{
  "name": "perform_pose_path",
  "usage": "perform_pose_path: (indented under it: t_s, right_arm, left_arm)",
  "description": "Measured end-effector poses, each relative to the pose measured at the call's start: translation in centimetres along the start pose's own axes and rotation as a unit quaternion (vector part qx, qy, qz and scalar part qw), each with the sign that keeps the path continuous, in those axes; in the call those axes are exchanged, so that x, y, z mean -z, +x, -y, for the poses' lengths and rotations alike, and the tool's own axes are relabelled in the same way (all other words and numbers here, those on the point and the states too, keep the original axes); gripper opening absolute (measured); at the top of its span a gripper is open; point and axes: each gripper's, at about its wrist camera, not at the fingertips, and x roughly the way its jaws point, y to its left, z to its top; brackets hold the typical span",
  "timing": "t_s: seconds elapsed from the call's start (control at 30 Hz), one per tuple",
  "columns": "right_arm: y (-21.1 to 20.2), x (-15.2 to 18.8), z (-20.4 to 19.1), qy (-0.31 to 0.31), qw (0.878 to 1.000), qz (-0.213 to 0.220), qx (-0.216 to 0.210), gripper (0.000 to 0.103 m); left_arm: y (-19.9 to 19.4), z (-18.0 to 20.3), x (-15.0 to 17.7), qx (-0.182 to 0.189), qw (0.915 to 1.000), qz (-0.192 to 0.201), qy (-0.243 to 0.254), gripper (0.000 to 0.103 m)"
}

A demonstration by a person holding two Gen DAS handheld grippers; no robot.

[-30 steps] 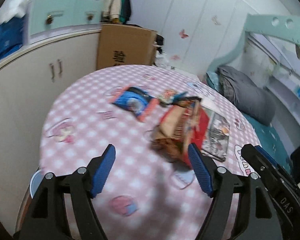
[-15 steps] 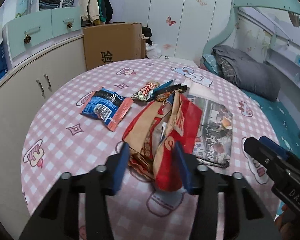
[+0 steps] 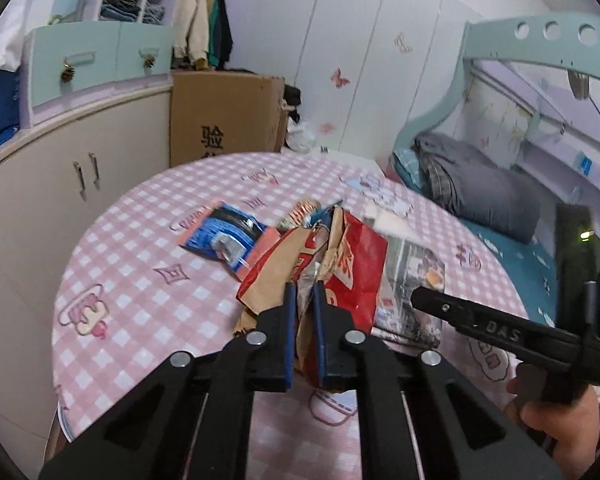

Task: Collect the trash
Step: 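Grasp the red paper bag with the left tool while the right grasps the folded newspaper, then carry the red bag and newspaper with both tools to the wastebasket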

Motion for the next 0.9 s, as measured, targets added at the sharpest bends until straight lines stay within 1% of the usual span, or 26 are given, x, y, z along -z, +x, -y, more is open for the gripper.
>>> perform_pose_path:
  t_s: [0.17, 0.23, 0.27, 0.3, 0.33, 0.37, 0.43, 0.53, 0.73, 0.9]
  right_arm:
    - [0.9, -1.0, -0.5, 0.003, 1.0, 0.0, 0.002, 0.061]
    - [1.2, -1.3, -0.7, 0.002, 1.0, 0.001, 0.006, 0.058]
    - [1.3, -1.3, -0.7, 0.002, 1.0, 0.0, 0.009, 0.055]
    - [1.4, -1.3, -0.7, 0.003, 1.0, 0.0, 0.013, 0.044]
    - [1.5, -1.4, -0.6, 0.009, 1.0, -0.001, 0.007, 0.034]
    - [1.5, -1.4, -0.5, 0.015, 1.0, 0.002, 0.002, 0.033]
    - [0.8, -1.4, -0.4, 0.017, 1.0, 0.02, -0.008, 0.025]
    - [-0.6, -1.2, -1.1, -0.002, 0.999, 0.052, -0.009, 0.019]
    - [-2.8, -0.3, -3.4, -0.036, 0.994, 0.098, -0.011, 0.01]
    - [-5.3, 0.5, -5.9, -0.067, 0.988, 0.137, -0.009, 0.006]
  left_arm:
    - [-1.2, -1.1, -0.4, -0.014, 0.9995, 0.025, -0.011, 0.008]
    - [-1.6, -1.7, -0.5, -0.017, 0.9992, 0.031, -0.018, 0.008]
    - [-1.7, -2.1, -0.5, -0.019, 0.999, 0.033, -0.023, 0.008]
    - [-1.8, -2.3, -0.5, -0.022, 0.9989, 0.033, -0.026, 0.008]
    - [-1.9, -2.7, -0.5, -0.025, 0.9987, 0.033, -0.03, 0.008]
    - [-2.0, -3.0, -0.5, -0.027, 0.9985, 0.033, -0.034, 0.008]
    - [-2.1, -3.7, -0.5, -0.03, 0.9981, 0.033, -0.042, 0.008]
    - [-2.6, -4.4, -0.3, -0.036, 0.9972, 0.039, -0.052, 0.008]
    - [-3.5, -5.7, -0.2, -0.043, 0.9958, 0.046, -0.066, 0.008]
    - [-4.7, -6.5, -0.2, -0.046, 0.9949, 0.054, -0.071, 0.008]
